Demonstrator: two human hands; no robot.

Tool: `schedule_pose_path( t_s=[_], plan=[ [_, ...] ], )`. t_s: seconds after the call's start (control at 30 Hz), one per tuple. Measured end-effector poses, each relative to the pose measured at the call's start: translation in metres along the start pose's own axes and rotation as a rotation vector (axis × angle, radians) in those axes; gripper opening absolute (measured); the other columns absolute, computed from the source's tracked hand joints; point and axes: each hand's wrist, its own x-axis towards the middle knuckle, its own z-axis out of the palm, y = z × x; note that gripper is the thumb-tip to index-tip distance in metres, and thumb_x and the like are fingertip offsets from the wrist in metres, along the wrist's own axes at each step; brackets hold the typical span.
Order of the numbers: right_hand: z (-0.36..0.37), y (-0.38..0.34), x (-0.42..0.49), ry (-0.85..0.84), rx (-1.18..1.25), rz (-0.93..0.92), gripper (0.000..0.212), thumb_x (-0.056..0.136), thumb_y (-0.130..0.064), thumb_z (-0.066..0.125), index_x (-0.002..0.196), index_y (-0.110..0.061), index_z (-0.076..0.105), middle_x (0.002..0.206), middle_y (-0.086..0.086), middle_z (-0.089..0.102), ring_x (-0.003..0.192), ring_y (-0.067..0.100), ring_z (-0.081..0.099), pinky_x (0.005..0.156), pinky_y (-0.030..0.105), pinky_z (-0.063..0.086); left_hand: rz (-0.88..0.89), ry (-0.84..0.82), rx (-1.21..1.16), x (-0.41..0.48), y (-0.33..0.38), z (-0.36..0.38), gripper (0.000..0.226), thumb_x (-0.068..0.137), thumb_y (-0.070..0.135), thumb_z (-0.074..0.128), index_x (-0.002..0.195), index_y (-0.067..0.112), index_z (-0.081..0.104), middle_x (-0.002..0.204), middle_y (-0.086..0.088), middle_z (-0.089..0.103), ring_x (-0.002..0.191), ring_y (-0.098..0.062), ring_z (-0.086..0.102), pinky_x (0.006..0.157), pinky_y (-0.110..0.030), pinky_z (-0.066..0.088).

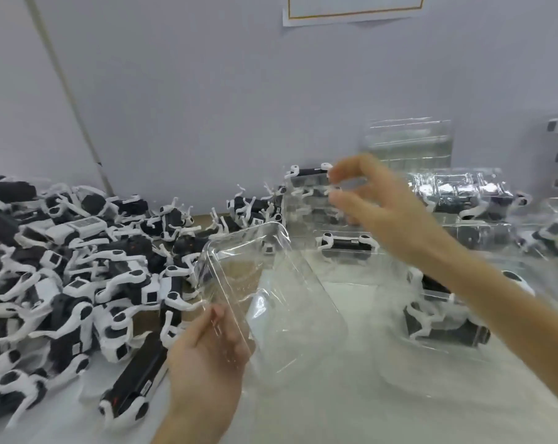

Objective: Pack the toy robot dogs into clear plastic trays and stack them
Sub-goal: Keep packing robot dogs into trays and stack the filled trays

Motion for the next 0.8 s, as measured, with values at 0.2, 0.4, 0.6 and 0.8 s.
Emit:
schedule_pose_path(
  t_s=[0.2,0.4,0.6,0.8],
  plan=[
    [0.075,-0.011,-0.098,-0.074,0.312,0.308,0.028,0.091,-0.028,0.069,0.104,-0.03,0.044,0.122,-0.022,0.054,0.105,-0.003,0.061,0.076,0.011,0.049,0.169,-0.128,0.074,-0.015,0.008,0.01,0.021,0.08,0.023,0.054,0.062,0.017,0.062,0.059,0.005,0.055,0.049,-0.01,0.048,0.047,-0.018,0.042],
    [0.073,-0.014,-0.113,0.339,0.38,0.239,0.022,0.093,-0.011,0.068,0.112,-0.018,0.059,0.108,-0.012,0.066,0.103,0.003,0.065,0.087,0.013,0.05,0.953,0.006,1.101,-0.008,-0.011,0.004,0.009,0.101,0.025,0.049,0.1,0.024,0.058,0.081,0.013,0.062,0.071,-0.01,0.057,0.064,-0.023,0.047],
    [0.054,-0.005,-0.115,0.33,0.275,0.229,0.029,0.093,-0.007,0.067,0.114,-0.026,0.062,0.106,-0.012,0.067,0.101,-0.007,0.062,0.092,0.008,0.046,1.365,0.471,1.277,-0.008,-0.005,0.002,0.028,0.081,0.002,0.059,0.108,0.008,0.056,0.105,-0.006,0.058,0.099,-0.025,0.051,0.085,-0.032,0.035],
    [0.052,0.006,-0.114,-0.071,0.151,0.365,0.029,0.093,-0.01,0.068,0.119,-0.021,0.068,0.109,-0.01,0.071,0.107,0.003,0.065,0.097,0.025,0.051,0.896,0.529,1.658,0.002,0.024,-0.019,0.03,0.079,-0.004,0.061,0.103,0.015,0.061,0.104,-0.004,0.059,0.104,-0.029,0.048,0.084,-0.045,0.043]
  ],
)
